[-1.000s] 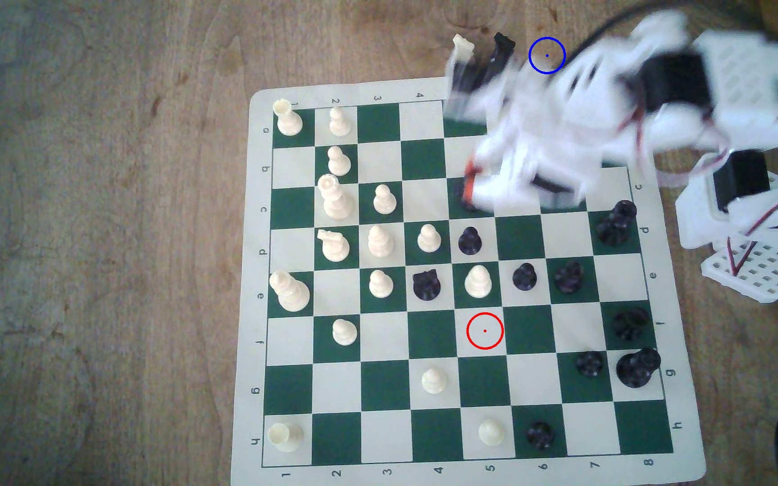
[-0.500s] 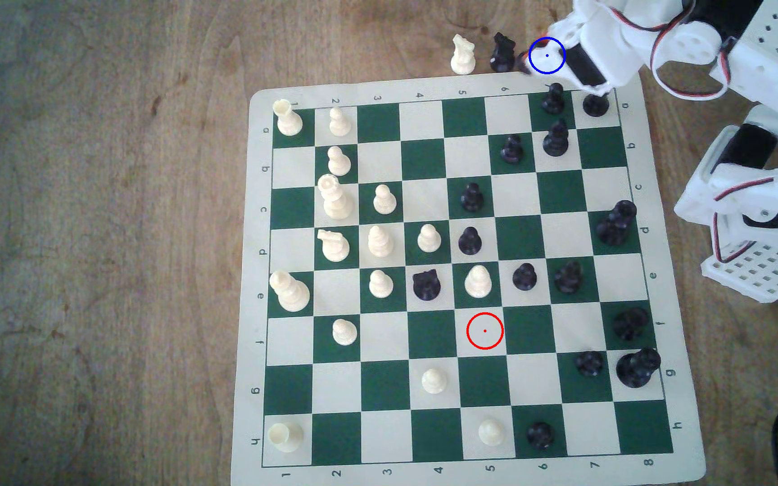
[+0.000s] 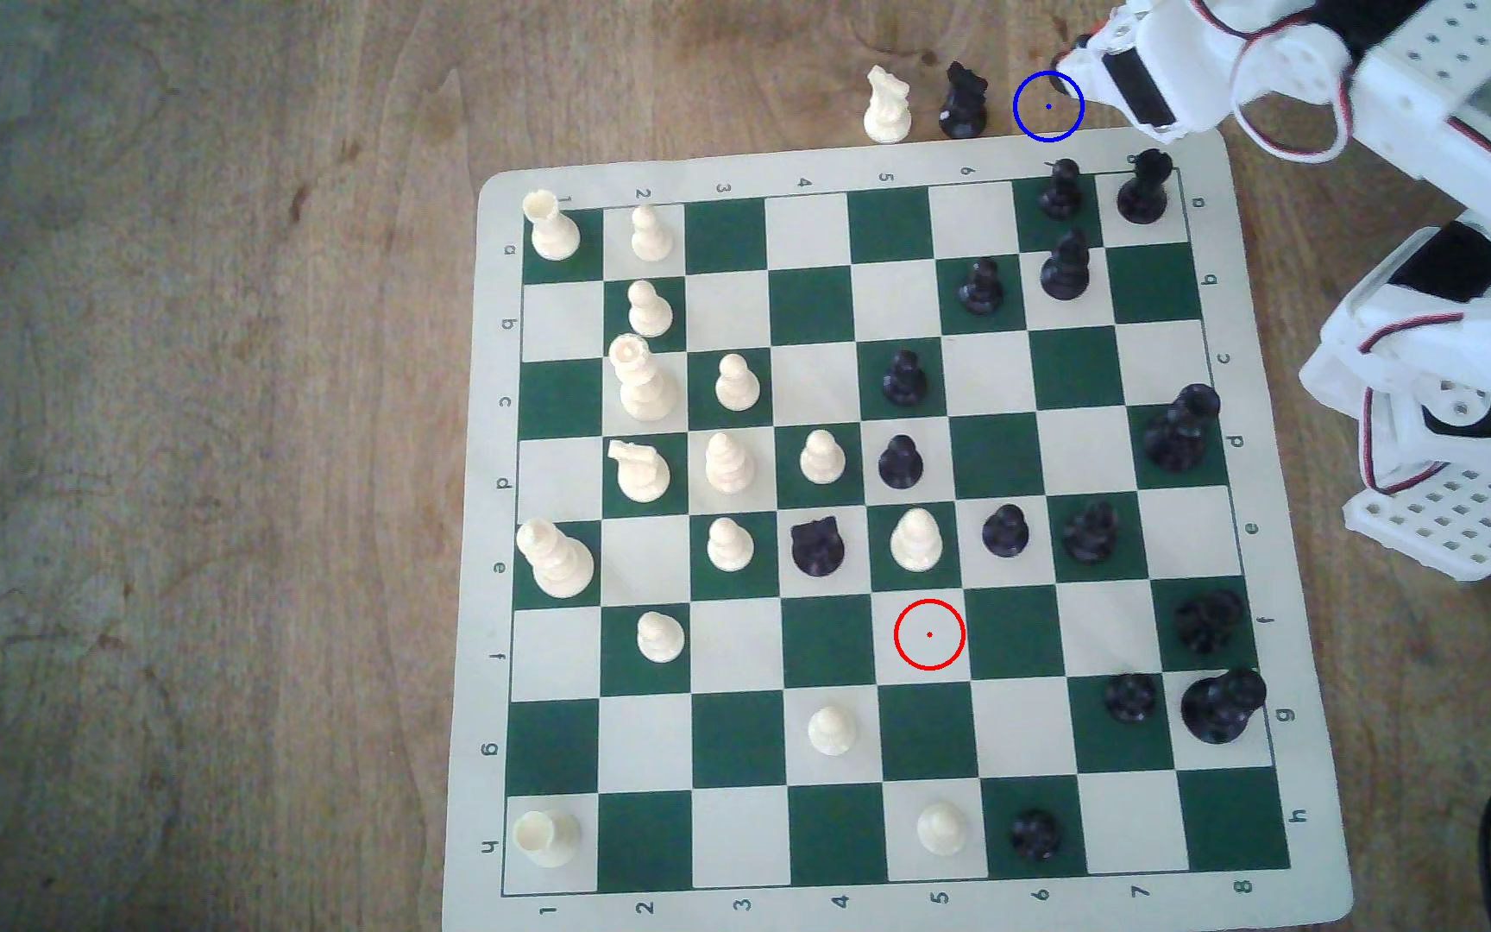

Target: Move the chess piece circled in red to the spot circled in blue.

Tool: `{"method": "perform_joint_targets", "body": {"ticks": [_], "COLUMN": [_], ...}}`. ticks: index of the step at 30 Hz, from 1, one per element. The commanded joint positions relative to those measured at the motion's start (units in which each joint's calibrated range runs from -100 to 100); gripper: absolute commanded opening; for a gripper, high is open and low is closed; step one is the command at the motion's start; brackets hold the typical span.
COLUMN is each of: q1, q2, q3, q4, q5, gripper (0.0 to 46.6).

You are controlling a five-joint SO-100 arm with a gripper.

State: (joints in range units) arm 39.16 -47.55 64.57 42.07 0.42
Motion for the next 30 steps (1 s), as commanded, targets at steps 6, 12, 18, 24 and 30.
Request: {"method": "perform_joint_targets", "body": {"ticks": [6, 12, 18, 24, 30], "q1": [1.2, 0.0, -0.5, -0.4, 0.3], "q2": [10.5, 14.8, 18.8, 21.8, 23.8], "q3": [-1.6, -1.6, -1.6, -1.7, -1.7], "q4": [-10.4, -14.1, -17.1, -18.6, -19.2], "q5": [0.5, 0.4, 0.7, 0.9, 1.6], "gripper": [0.3, 0.3, 0.3, 0.3, 0.3]}}
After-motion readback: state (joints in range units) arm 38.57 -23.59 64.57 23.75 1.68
